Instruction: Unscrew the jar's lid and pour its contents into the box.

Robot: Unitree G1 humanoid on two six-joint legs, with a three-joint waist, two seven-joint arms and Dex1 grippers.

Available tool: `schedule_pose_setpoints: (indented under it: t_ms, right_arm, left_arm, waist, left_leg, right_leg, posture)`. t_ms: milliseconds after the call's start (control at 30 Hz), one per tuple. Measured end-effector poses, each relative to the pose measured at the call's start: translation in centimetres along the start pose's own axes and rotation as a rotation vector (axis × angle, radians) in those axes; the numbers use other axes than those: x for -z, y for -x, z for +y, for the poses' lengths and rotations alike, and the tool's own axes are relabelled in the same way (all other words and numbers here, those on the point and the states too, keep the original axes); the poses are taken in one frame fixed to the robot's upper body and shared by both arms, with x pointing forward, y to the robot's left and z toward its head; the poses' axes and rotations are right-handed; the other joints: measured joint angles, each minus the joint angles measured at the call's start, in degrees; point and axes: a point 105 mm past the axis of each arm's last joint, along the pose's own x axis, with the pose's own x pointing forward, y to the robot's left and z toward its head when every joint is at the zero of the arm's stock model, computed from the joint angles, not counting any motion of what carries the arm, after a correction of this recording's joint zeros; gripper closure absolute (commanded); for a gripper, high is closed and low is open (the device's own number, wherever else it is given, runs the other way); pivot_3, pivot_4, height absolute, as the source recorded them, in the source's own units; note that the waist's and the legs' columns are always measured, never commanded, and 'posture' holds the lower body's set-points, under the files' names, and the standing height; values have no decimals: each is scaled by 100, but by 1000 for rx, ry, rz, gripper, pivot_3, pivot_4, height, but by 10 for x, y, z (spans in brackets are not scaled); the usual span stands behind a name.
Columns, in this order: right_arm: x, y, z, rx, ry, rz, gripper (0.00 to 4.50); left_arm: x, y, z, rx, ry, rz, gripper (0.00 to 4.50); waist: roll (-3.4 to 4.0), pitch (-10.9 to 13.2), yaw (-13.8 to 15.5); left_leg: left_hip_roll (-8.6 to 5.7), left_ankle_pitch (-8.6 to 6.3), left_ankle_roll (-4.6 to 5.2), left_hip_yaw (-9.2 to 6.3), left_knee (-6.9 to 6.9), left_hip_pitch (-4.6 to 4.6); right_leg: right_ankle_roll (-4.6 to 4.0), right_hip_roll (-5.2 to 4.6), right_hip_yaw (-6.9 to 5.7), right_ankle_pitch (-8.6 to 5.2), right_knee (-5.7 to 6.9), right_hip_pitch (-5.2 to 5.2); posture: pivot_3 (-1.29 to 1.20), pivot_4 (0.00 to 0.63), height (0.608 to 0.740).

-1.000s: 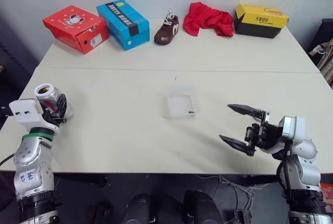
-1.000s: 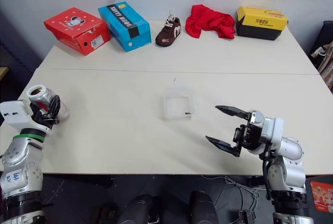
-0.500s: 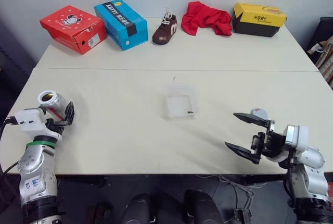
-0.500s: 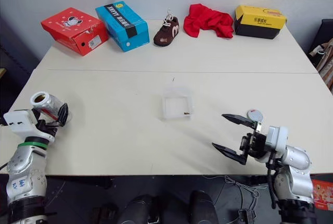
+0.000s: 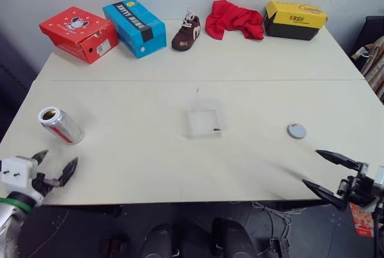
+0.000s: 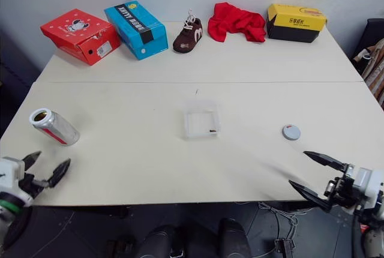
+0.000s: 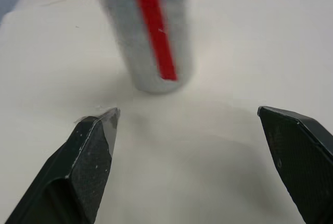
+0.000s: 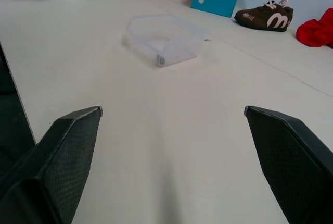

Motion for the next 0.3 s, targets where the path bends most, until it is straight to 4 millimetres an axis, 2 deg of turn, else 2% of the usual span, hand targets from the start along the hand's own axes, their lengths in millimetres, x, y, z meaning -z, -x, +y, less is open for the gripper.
schedule_pose_setpoints:
  t_ms: [133,200,300]
  right_arm:
    - [-6,21,-11,-42,26,154,0]
    - [-6,29,-13,-49,32,197,0]
    - [-1,35,-15,-47,25,219,0]
  left_arm:
    - [-22,15,-25,234,-187,7,12]
    - [-27,20,-27,273,-208,8,12]
    - [-24,25,-26,307,-203,26,12]
  waist:
    - [29,-15,36]
    - [28,-16,37]
    - [32,-18,15]
  left_leg:
    - [0,-4,6,0,-14,2]
    - [4,-2,3,-1,-25,3]
    - [6,1,-4,-1,-35,3]
  right_leg:
    - [-3,-2,-4,-2,-31,-2]
    - [-11,2,-8,-6,-31,4]
    - [-19,6,-11,-11,-28,9]
  posture:
    - [0,150,740]
    - [0,150,740]
    - [0,150,740]
